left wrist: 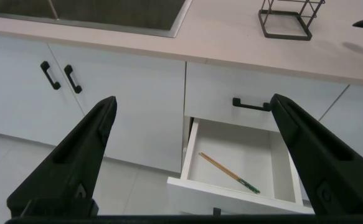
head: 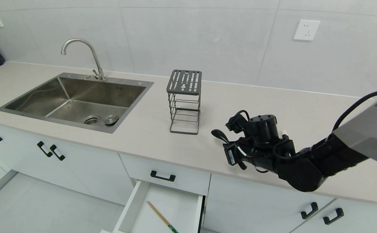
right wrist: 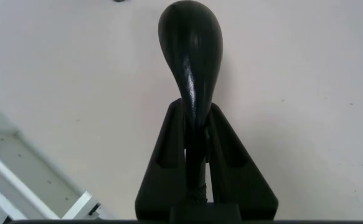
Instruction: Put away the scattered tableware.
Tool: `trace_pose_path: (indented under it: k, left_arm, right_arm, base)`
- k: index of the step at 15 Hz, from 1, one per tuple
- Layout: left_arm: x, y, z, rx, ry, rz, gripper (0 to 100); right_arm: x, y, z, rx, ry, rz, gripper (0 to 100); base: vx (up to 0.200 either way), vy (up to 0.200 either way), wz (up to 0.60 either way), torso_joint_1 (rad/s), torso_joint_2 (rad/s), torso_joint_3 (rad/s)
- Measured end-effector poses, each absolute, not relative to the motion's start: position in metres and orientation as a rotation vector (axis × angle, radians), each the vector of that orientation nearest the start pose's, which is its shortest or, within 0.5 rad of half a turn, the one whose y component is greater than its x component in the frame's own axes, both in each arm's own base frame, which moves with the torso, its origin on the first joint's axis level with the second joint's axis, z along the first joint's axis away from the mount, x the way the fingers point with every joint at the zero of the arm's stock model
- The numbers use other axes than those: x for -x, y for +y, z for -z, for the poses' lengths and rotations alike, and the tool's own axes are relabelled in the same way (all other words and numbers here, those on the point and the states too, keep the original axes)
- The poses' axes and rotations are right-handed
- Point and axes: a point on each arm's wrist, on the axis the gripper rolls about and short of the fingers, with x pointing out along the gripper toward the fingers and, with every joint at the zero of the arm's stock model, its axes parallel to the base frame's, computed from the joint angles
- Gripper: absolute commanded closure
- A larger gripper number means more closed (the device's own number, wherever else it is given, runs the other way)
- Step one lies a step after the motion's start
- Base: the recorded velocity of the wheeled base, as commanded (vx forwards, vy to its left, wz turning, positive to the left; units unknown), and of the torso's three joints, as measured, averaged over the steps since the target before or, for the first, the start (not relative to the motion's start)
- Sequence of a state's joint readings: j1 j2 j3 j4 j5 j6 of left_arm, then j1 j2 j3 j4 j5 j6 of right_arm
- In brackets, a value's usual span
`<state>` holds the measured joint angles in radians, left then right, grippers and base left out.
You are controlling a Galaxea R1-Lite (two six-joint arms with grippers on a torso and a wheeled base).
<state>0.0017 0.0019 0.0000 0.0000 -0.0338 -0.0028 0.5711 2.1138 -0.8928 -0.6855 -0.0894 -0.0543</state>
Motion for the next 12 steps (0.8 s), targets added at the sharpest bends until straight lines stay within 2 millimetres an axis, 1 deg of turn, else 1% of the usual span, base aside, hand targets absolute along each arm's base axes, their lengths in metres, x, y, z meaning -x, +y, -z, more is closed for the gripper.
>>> trace_pose_path:
  k: [3,7,12]
  left_arm:
    - [0.023,-0.001,-0.076,0.003,0.002,0.032,0]
    - [0.023,-0.001,-0.076,0.003,0.002,0.033,0]
    - [0.023,-0.001,-0.076,0.003,0.002,0.032,0]
  right_arm:
    - [-0.293,0.218,-0.071,0.24,0.493,-0.555,100]
    - [-0.272,0.236,-0.077,0.249,0.48,-0.625,100]
    - [-0.242,0.263,-0.076,0.234,0.489,-0.741,100]
  base:
    - [0.0,0.0,0.0,0.0,0.0,0.0]
    - [0.0,0.0,0.0,0.0,0.0,0.0]
    - [0.0,0.0,0.0,0.0,0.0,0.0]
